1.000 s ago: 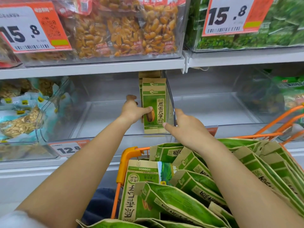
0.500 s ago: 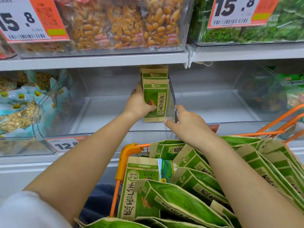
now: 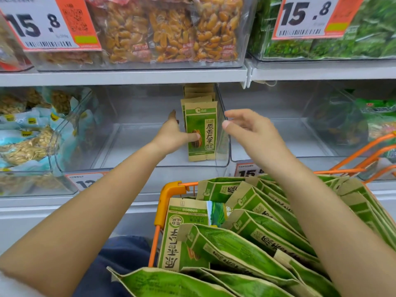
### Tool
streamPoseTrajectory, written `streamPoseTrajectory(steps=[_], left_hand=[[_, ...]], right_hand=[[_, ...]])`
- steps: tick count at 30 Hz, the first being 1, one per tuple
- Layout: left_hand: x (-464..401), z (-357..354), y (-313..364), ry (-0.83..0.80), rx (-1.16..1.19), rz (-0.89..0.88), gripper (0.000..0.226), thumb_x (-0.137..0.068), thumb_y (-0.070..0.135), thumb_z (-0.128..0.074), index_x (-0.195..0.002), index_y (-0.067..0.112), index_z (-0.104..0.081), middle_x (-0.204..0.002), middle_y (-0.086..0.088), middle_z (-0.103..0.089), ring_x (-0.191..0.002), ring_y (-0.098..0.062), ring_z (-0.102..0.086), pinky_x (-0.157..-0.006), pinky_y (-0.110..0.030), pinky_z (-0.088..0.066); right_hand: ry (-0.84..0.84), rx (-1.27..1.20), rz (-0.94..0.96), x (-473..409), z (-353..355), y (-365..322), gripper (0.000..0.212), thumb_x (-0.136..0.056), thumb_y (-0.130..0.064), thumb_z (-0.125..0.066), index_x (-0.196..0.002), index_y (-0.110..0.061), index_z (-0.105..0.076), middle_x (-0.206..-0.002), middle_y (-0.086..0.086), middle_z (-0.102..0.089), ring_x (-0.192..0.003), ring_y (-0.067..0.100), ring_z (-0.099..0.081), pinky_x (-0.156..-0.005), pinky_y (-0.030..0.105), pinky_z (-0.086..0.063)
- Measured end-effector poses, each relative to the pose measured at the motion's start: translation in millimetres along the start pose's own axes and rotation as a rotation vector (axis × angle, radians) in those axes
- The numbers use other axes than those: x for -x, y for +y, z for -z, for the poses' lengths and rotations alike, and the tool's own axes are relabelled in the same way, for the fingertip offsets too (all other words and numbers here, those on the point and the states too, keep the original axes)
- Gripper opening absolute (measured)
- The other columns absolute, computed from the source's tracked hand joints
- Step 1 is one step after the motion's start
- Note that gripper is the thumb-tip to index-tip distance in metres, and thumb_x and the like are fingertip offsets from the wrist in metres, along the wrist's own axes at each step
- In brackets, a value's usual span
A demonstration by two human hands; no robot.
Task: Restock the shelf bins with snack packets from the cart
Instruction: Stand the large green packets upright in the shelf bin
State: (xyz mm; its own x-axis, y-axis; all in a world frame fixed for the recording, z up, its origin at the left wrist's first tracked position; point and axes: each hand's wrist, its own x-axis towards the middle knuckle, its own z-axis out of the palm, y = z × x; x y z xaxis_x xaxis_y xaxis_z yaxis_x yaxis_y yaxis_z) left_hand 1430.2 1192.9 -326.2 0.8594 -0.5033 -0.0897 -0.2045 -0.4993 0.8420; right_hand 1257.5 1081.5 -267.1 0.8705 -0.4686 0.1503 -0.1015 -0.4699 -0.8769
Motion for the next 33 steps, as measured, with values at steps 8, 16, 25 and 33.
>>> streamPoseTrajectory(steps=[8, 16, 25, 33], left_hand=[[80.6, 17.0, 5.0, 0.080, 0.275, -0.205, 0.021, -0.092, 0.014, -0.063, -0.112, 0.021, -0.062, -0.103, 0.001, -0.066, -0.098, -0.012, -0.060, -0.084, -0.029, -0.051], [88.6, 10.0, 0.2, 0.050, 0.389, -0.230, 0.016, -0.093, 0.012, -0.060, -0.097, 0.026, -0.067, -0.097, 0.003, -0.070, -0.088, -0.005, -0.064, -0.073, -0.019, -0.055], [96.8, 16.2, 9.1, -0.058, 0.487, -0.175, 0.025, -0.100, 0.027, -0.047, -0.099, 0.019, -0.070, -0.098, -0.001, -0.074, -0.093, -0.013, -0.068, -0.078, -0.025, -0.057], [104.7, 15.4, 8.9, -0.170, 0.449, -0.161, 0.025, -0.100, 0.030, -0.046, -0.101, 0.020, -0.068, -0.097, -0.001, -0.074, -0.092, -0.017, -0.069, -0.076, -0.024, -0.057]], right_hand=[[-0.442, 0.790, 0.075, 33.6, 16.6, -16.1, 0.029, -0.078, -0.053, -0.070, -0.102, -0.035, -0.068, -0.089, -0.020, -0.064, -0.087, 0.003, -0.060, -0.075, 0.025, -0.046], [-0.274, 0.770, 0.277, 34.2, -11.9, -5.8, 0.013, -0.090, -0.043, -0.060, -0.091, -0.033, -0.068, -0.092, -0.011, -0.069, -0.090, 0.013, -0.062, -0.073, 0.028, -0.044], [-0.457, 0.602, 0.166, 22.8, -4.7, -30.0, 0.032, -0.070, -0.050, -0.076, -0.093, -0.029, -0.068, -0.090, -0.015, -0.068, -0.088, 0.006, -0.062, -0.081, 0.031, -0.051], [-0.445, 0.840, 0.225, 26.6, -17.9, -9.9, 0.018, -0.086, -0.040, -0.066, -0.080, -0.033, -0.051, -0.076, -0.012, -0.053, -0.078, 0.014, -0.049, -0.065, 0.030, -0.035]])
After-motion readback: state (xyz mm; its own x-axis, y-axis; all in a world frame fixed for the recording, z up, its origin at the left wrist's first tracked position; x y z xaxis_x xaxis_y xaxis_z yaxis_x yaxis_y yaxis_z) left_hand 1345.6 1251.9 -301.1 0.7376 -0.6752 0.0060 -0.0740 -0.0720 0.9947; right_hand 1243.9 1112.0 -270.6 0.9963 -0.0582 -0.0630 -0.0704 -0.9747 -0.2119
